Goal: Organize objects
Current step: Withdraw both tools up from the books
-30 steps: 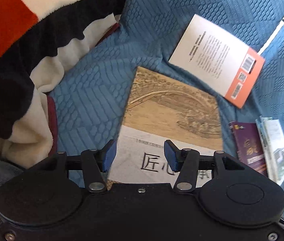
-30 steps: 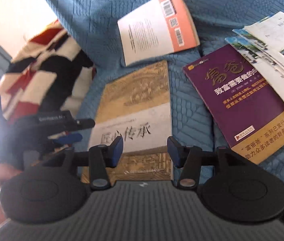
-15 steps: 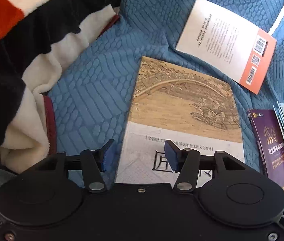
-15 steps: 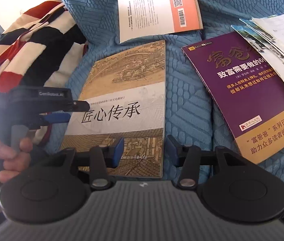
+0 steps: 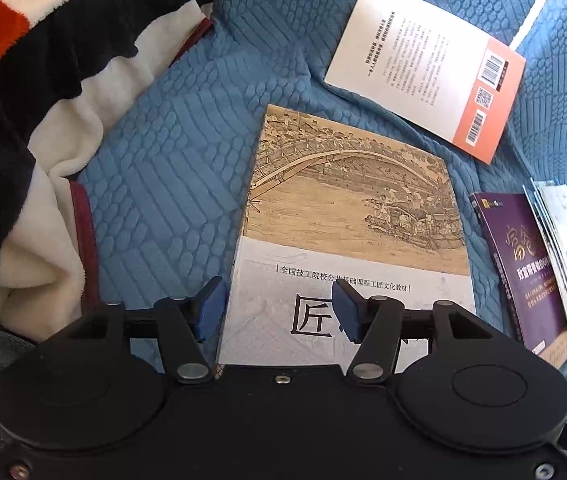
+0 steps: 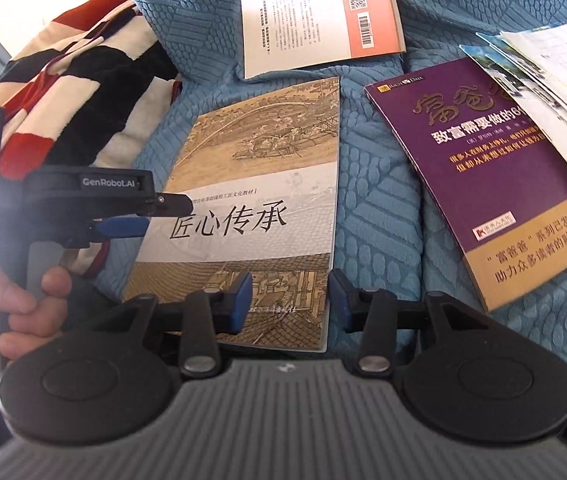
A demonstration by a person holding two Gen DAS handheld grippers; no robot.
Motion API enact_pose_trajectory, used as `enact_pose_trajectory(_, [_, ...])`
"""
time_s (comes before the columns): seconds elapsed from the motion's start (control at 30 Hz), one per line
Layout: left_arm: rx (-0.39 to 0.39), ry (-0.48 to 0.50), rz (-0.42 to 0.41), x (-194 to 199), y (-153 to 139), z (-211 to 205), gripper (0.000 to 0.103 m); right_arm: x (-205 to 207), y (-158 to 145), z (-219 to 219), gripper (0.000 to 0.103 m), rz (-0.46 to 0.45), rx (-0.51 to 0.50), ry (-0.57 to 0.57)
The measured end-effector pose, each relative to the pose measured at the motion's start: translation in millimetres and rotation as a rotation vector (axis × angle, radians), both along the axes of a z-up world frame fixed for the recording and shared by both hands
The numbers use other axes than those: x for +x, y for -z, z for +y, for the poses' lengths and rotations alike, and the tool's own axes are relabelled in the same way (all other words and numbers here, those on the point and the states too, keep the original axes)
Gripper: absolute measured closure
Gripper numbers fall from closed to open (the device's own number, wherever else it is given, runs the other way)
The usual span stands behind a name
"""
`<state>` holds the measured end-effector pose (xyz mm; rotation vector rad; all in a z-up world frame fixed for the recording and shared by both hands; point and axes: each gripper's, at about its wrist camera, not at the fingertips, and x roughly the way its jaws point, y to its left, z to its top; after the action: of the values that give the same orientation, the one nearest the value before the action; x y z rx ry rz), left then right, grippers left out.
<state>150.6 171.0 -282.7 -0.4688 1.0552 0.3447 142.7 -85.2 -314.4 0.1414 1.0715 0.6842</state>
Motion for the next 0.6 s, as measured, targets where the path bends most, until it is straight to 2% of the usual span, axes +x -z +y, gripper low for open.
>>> enact_pose_trajectory(0.13, [0.015,0.010,0.007,1.9,-1.6,-3.7,0.046,0.2,0.4,-0.4,0.059,0.018,-0.007,0.007])
enact_pose_trajectory(0.23, [0.015,0.018,-0.033,-2.5,-10.8,-5.3,0.048,3.6,-5.4,-3.0,0.059,0.014,0.000,0.032])
enact_pose_trajectory(0.37, [0.056,0.018,-0.078,-11.0,-33.0,-9.5,0.048,5.9,-26.1,-7.8,0.059,-0.053,-0.004,0.045])
enact_pose_trajectory(0.6, [0.060,0.012,-0.210,-31.1,-91.4,-16.1,0.046,6.9,-85.5,-24.9,0.058,-0.192,0.049,0.061])
